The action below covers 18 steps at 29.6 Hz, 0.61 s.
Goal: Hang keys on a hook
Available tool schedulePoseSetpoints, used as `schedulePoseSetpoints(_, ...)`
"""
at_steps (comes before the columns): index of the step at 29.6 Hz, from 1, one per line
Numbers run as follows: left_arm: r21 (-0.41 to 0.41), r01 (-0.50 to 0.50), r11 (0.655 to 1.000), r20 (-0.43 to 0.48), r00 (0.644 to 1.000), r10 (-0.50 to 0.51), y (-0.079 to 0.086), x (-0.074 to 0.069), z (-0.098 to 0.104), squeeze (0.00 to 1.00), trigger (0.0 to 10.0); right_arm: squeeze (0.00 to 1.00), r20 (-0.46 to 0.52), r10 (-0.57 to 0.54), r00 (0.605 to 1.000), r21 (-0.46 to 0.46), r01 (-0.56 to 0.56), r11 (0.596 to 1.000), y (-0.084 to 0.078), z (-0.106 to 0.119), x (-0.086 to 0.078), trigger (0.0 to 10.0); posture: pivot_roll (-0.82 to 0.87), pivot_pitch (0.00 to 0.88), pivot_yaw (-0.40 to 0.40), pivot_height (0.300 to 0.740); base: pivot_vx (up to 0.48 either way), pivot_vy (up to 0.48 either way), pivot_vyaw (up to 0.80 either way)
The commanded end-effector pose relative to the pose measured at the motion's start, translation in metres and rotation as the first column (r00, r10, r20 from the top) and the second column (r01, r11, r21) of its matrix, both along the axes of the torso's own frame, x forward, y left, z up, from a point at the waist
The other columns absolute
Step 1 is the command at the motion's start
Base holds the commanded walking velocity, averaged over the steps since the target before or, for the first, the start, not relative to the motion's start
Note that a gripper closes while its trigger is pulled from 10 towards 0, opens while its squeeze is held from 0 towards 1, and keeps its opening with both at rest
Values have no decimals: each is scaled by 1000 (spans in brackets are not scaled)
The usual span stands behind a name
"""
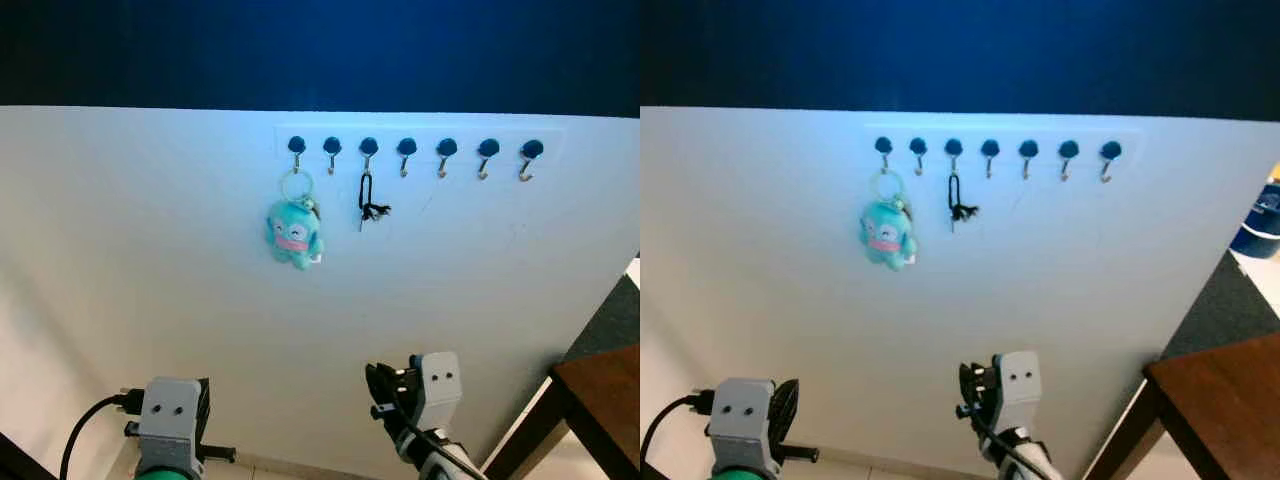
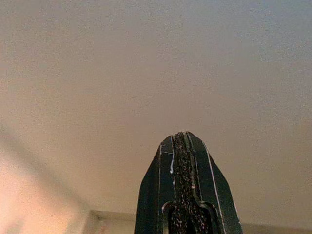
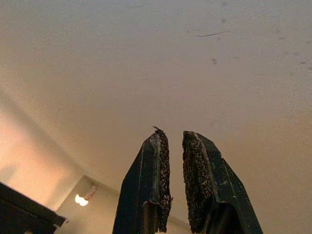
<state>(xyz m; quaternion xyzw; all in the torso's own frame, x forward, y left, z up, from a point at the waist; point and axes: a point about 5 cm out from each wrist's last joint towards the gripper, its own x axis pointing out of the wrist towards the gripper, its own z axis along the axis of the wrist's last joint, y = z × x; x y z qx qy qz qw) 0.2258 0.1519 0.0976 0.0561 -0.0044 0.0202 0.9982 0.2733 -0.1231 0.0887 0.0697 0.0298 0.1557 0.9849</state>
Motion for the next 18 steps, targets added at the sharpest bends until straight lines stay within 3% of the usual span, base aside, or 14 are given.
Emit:
schedulePoseSetpoints(1, 36, 22, 999, -2, 1000, -22, -1, -1, -3, 0, 10000, 0, -8, 26, 1000, 0, -26, 1000, 8, -4, -3, 10000, -92, 13, 133, 740, 0, 0, 0)
schedulePoseSetpoints(12, 23, -28, 999, 21, 999, 28, 0, 2, 1, 0, 10000, 0, 21, 34, 999, -12, -34, 999, 14, 1, -9, 10000, -95, 34, 139, 740, 0, 0, 0)
schedulePoseSetpoints(18, 16, -6, 1000, 19, 1000, 5, -10, -2, 0, 0, 10000, 0, 9, 32, 999, -8, -31, 999, 14, -2, -19, 10000, -103, 43, 144, 740, 0, 0, 0)
